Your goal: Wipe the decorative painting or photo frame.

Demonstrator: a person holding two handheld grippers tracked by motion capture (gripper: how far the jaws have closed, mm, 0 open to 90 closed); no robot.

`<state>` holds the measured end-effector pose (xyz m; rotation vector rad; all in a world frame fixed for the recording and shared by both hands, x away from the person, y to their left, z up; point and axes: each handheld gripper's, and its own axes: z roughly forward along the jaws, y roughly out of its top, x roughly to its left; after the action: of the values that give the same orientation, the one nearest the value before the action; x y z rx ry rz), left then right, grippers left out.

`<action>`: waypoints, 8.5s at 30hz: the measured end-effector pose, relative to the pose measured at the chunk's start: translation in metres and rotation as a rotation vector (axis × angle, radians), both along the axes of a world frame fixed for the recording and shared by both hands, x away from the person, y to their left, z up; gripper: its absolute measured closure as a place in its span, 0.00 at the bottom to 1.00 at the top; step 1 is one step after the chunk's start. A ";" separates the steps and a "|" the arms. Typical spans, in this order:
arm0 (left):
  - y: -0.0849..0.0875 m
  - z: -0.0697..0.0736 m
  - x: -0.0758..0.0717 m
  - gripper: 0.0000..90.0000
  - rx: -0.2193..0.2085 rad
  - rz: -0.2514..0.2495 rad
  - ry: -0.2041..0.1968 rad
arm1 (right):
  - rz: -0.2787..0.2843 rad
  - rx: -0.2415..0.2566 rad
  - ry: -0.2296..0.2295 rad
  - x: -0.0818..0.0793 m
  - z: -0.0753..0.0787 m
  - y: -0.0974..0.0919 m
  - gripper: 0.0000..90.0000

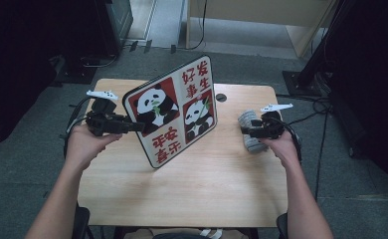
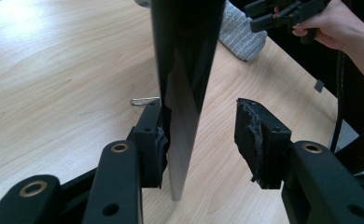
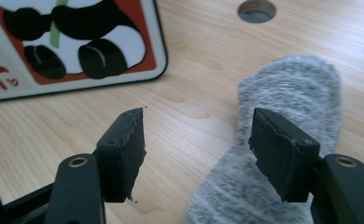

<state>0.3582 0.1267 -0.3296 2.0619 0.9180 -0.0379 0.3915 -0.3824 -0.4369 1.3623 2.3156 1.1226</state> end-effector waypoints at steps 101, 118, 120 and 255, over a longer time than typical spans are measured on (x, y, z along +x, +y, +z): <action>0.003 -0.031 0.005 0.86 -0.092 0.000 -0.001 | -0.038 0.009 0.083 0.025 0.020 0.007 0.76; 0.003 -0.031 0.005 0.86 -0.092 -0.004 -0.002 | 0.033 -0.026 0.081 0.034 0.051 0.024 0.75; 0.004 -0.031 0.006 0.86 -0.094 -0.005 -0.002 | 0.036 -0.031 0.072 0.035 0.057 0.026 0.75; 0.005 -0.031 0.008 0.85 -0.088 -0.045 -0.010 | 0.187 -0.050 0.095 0.066 0.051 0.105 0.74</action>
<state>0.3660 0.1316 -0.3605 1.9991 0.8492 -0.0907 0.4574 -0.2769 -0.3859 1.2273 2.5655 1.0633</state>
